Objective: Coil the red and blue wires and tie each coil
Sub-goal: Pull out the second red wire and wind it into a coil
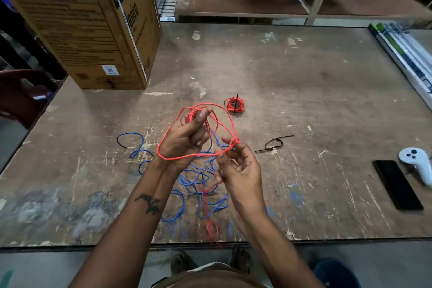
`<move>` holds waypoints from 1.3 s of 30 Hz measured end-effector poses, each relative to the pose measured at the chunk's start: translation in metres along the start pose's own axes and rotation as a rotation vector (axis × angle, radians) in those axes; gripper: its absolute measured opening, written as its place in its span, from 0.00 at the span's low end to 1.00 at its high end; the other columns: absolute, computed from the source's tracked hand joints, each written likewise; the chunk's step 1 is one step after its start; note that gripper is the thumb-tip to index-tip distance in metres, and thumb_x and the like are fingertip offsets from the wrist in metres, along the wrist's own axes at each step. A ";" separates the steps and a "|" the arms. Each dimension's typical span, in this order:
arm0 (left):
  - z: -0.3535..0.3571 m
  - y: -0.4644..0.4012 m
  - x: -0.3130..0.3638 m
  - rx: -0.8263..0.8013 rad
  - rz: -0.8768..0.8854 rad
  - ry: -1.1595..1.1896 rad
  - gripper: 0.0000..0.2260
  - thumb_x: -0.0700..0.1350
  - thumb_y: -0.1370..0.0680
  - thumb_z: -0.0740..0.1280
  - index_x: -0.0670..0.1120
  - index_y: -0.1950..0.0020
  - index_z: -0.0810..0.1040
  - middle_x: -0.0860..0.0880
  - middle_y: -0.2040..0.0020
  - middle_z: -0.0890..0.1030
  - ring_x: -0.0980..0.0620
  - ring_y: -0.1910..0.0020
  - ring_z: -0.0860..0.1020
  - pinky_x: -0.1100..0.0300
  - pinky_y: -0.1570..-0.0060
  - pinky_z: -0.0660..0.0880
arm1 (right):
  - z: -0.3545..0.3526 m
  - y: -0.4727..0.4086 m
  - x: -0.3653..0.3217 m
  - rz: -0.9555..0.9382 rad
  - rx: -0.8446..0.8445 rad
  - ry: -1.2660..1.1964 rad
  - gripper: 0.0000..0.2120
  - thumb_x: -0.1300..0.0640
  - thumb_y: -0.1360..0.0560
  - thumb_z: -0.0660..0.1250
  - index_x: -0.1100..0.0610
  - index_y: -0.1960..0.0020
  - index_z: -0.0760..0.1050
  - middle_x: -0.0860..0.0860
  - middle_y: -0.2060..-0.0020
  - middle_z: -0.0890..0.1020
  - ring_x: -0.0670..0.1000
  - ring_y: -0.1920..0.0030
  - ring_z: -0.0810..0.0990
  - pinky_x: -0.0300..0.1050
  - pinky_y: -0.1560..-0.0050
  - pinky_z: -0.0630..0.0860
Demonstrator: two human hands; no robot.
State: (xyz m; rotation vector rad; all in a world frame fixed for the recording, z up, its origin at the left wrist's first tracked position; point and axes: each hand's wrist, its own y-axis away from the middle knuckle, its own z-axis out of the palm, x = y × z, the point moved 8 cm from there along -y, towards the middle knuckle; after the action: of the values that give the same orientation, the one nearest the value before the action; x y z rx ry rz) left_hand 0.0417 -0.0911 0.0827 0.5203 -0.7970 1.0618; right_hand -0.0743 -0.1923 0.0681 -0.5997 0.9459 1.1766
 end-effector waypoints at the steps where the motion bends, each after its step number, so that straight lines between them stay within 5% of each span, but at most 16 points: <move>1: -0.002 0.002 -0.004 -0.025 -0.034 0.042 0.07 0.44 0.18 0.69 0.44 0.47 0.86 0.57 0.74 0.62 0.58 0.77 0.55 0.63 0.73 0.56 | -0.003 0.000 -0.001 -0.038 0.027 0.032 0.11 0.59 0.24 0.74 0.56 0.42 0.80 0.49 0.55 0.83 0.44 0.69 0.72 0.38 0.72 0.71; 3: -0.004 0.005 -0.008 -0.079 -0.074 0.126 0.07 0.45 0.20 0.73 0.44 0.45 0.86 0.56 0.73 0.60 0.57 0.77 0.53 0.62 0.72 0.55 | -0.010 0.000 -0.005 -0.101 0.050 0.110 0.04 0.55 0.22 0.73 0.53 0.47 0.83 0.48 0.54 0.86 0.44 0.69 0.68 0.38 0.71 0.67; 10: -0.018 -0.001 0.012 -0.074 -0.042 0.174 0.14 0.47 0.27 0.81 0.43 0.46 0.86 0.56 0.75 0.59 0.56 0.79 0.54 0.64 0.74 0.56 | -0.009 0.012 0.008 0.011 -0.148 0.398 0.13 0.49 0.13 0.62 0.51 0.37 0.83 0.57 0.66 0.86 0.46 0.79 0.60 0.38 0.76 0.58; 12: -0.013 -0.005 0.021 -0.097 0.000 0.091 0.14 0.49 0.28 0.81 0.44 0.47 0.86 0.57 0.76 0.65 0.58 0.80 0.55 0.65 0.75 0.58 | -0.004 0.016 0.015 0.196 -0.268 0.243 0.14 0.50 0.12 0.60 0.54 0.42 0.83 0.54 0.72 0.82 0.45 0.82 0.60 0.36 0.78 0.55; 14: -0.005 -0.009 0.026 -0.109 0.022 0.064 0.12 0.49 0.27 0.80 0.45 0.48 0.87 0.57 0.75 0.71 0.56 0.79 0.54 0.65 0.75 0.57 | 0.005 0.026 0.019 0.449 -0.386 -0.163 0.14 0.54 0.11 0.57 0.58 0.44 0.79 0.49 0.77 0.75 0.43 0.84 0.65 0.36 0.80 0.61; 16: 0.004 -0.011 0.030 -0.126 0.046 0.067 0.11 0.48 0.26 0.79 0.46 0.48 0.86 0.58 0.75 0.70 0.56 0.78 0.53 0.63 0.73 0.55 | 0.015 0.037 0.011 0.466 -0.455 -0.309 0.14 0.58 0.11 0.50 0.58 0.45 0.74 0.47 0.79 0.72 0.44 0.81 0.72 0.40 0.68 0.74; 19: 0.015 -0.016 0.035 -0.164 0.094 0.042 0.10 0.50 0.25 0.79 0.46 0.48 0.86 0.54 0.75 0.59 0.57 0.77 0.54 0.61 0.71 0.55 | 0.021 0.052 0.013 0.397 -0.551 -0.297 0.11 0.55 0.12 0.52 0.53 0.49 0.70 0.46 0.80 0.76 0.44 0.76 0.79 0.45 0.47 0.78; 23: 0.017 -0.015 0.036 -0.161 0.127 -0.020 0.11 0.51 0.26 0.80 0.47 0.49 0.87 0.57 0.75 0.63 0.58 0.76 0.58 0.64 0.72 0.60 | 0.013 0.051 0.032 0.598 -0.653 -0.314 0.15 0.50 0.12 0.53 0.54 0.50 0.73 0.47 0.77 0.77 0.46 0.72 0.82 0.50 0.44 0.80; 26: 0.016 -0.010 0.039 -0.189 0.119 -0.022 0.11 0.51 0.24 0.78 0.45 0.48 0.85 0.57 0.74 0.63 0.57 0.76 0.57 0.64 0.71 0.60 | -0.014 0.027 0.034 0.502 -0.497 0.081 0.15 0.48 0.15 0.63 0.55 0.45 0.85 0.49 0.56 0.87 0.47 0.63 0.80 0.48 0.54 0.80; 29: 0.020 -0.007 0.049 -0.213 0.145 -0.161 0.11 0.51 0.24 0.77 0.44 0.48 0.84 0.57 0.73 0.68 0.61 0.76 0.60 0.63 0.70 0.58 | -0.016 0.003 0.012 0.168 -0.384 0.395 0.11 0.59 0.15 0.65 0.55 0.36 0.83 0.49 0.56 0.87 0.45 0.58 0.80 0.42 0.54 0.78; 34: 0.022 -0.007 0.055 -0.169 0.157 -0.248 0.13 0.48 0.23 0.78 0.40 0.49 0.83 0.56 0.73 0.69 0.60 0.77 0.61 0.60 0.70 0.55 | -0.011 -0.001 0.003 -0.032 -0.220 0.394 0.08 0.63 0.19 0.72 0.60 0.40 0.78 0.54 0.63 0.85 0.52 0.63 0.84 0.49 0.61 0.80; 36: 0.023 -0.005 0.057 -0.137 0.190 -0.232 0.05 0.44 0.21 0.74 0.42 0.50 0.84 0.55 0.72 0.69 0.61 0.77 0.61 0.60 0.70 0.54 | -0.009 0.002 0.012 -0.035 -0.164 0.375 0.03 0.62 0.17 0.70 0.62 0.45 0.80 0.51 0.62 0.86 0.47 0.71 0.79 0.43 0.68 0.76; 39: 0.024 -0.003 0.060 -0.070 0.233 -0.142 0.03 0.42 0.21 0.73 0.47 0.53 0.86 0.51 0.67 0.75 0.61 0.77 0.60 0.63 0.72 0.56 | -0.006 0.006 0.028 0.102 -0.167 0.148 0.09 0.57 0.15 0.67 0.53 0.51 0.83 0.48 0.63 0.82 0.42 0.78 0.64 0.39 0.71 0.68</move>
State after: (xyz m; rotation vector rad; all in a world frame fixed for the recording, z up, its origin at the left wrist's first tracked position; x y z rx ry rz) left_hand 0.0520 -0.0754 0.1444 0.4546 -1.0356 1.2160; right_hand -0.0793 -0.1817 0.0411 -0.7887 1.0186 1.3251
